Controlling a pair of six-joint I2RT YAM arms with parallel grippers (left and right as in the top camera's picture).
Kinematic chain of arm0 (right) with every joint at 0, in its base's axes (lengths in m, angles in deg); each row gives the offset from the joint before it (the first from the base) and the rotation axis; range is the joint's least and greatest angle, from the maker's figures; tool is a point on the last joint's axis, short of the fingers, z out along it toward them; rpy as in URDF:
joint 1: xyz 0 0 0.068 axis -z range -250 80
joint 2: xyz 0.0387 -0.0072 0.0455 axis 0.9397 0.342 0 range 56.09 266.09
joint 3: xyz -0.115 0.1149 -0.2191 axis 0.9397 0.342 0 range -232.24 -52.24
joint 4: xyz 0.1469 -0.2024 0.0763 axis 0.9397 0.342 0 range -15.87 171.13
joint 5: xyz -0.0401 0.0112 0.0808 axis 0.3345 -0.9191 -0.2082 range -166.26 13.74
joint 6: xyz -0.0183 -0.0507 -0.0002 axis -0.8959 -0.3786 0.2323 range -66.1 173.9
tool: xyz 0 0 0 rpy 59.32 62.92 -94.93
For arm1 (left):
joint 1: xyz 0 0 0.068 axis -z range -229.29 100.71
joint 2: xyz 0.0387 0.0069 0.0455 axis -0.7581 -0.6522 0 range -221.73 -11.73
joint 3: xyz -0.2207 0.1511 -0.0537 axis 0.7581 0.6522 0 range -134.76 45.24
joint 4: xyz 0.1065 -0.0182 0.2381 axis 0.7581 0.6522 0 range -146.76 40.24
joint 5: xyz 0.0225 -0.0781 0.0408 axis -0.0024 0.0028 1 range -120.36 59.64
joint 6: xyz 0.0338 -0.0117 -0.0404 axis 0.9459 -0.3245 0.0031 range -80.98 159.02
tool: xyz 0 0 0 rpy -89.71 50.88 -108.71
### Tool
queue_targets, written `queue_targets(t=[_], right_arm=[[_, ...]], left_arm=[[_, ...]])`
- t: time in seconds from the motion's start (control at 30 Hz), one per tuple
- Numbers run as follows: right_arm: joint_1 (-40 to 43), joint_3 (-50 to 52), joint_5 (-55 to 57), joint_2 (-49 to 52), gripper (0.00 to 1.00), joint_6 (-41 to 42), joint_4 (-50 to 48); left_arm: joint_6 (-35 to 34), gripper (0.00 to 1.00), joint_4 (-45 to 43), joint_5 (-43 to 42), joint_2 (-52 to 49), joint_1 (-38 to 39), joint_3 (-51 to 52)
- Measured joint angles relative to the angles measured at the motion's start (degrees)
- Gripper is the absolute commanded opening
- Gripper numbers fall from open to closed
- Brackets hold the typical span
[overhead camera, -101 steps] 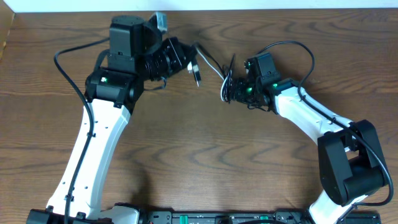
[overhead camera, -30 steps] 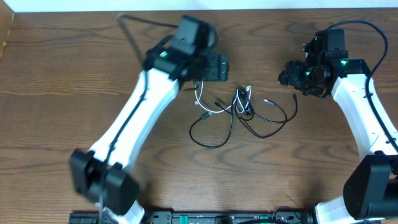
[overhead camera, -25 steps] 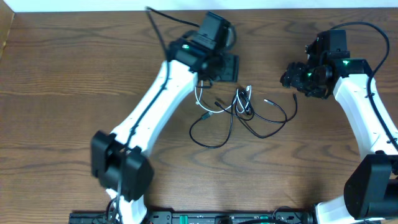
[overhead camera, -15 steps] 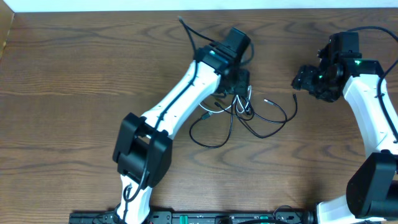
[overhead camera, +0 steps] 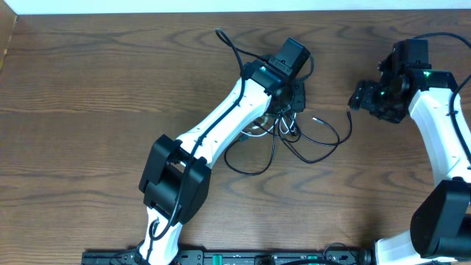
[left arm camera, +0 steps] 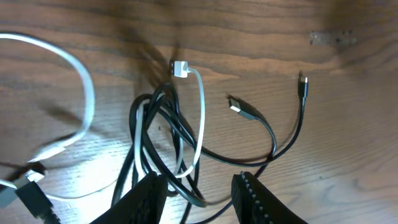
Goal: Untangle cables
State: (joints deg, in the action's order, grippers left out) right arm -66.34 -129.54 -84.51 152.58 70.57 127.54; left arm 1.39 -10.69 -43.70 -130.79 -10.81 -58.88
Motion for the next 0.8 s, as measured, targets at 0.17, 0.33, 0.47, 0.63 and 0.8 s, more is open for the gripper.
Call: queue_targets(t=[0.17,0.33,0.47,0.63,0.8], right_arm=[[0.0,0.0,0.44,0.0,0.74,-0.5,0.07],[0.0,0.0,0.59,0.0,0.75,-0.61,0.55],[0.0,0.0,0.59,0.0,0.75,-0.63,1.18],[0.0,0.0,0.59,0.0,0.75,-0.61,1.51],[0.0,0.0,0.59,0.0,0.75,-0.63,1.62]], left_arm=[[-2.19,0.35,-0.39,0.9,0.0,1.9,0.98],[-3.02,0.31,0.39,1.9,0.0,2.89,1.27],[-3.08,0.31,1.05,2.6,0.0,2.82,1.29],[-3.56,0.31,2.16,4.0,0.0,2.84,1.29],[-5.03,0.31,2.56,6.08,0.0,2.84,1.29]])
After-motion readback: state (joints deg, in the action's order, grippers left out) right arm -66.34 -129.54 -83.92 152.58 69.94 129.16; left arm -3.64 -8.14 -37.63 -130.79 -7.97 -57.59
